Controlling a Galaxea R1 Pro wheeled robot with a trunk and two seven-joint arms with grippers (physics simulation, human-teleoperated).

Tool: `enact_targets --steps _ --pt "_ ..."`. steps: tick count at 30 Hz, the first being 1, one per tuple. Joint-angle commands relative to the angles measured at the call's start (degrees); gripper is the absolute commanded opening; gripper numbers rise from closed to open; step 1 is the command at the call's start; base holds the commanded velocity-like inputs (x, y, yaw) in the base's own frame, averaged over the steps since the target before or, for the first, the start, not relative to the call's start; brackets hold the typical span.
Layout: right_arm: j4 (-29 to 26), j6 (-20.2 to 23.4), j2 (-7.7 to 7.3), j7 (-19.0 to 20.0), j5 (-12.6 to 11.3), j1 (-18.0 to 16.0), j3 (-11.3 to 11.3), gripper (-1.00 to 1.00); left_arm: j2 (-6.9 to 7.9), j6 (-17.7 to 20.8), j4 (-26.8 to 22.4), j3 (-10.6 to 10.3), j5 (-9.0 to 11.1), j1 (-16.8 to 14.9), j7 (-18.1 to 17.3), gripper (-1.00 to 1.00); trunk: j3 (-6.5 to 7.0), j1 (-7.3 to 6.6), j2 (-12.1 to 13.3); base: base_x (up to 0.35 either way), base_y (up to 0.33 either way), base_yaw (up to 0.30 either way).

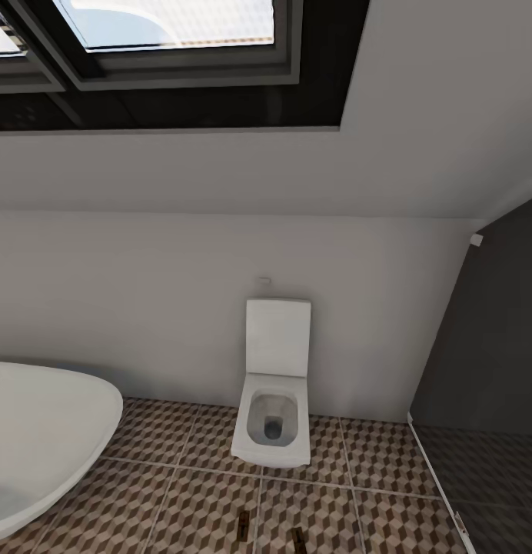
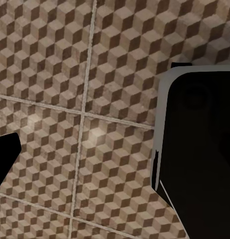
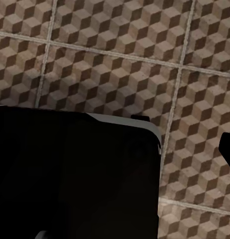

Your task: Take the four mousetraps from the cabinet in the bathroom and place them on the bathroom floor. Make sure all four end up on the same floor surface, and ensure that at least two of them are either under or directly next to the same bathroom sink.

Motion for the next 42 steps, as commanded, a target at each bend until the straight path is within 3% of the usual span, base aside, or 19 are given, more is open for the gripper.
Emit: enact_targets --steps 1,42 --pt "0.1 -0.2 0.0 -0.1 -0.2 0.0 0.4 1.0 -0.03 -0.2 0.1 -0.5 0.3 0.0 0.2 1.0 -0.11 0.03 -0.1 0.0 0.0 0.0" --pt "0.1 -0.2 0.0 -0.1 -0.2 -0.1 0.4 1.0 -0.01 -0.2 0.1 -0.5 0.3 0.0 0.2 1.0 -0.11 0.03 -0.1 0.0 0.0 0.0"
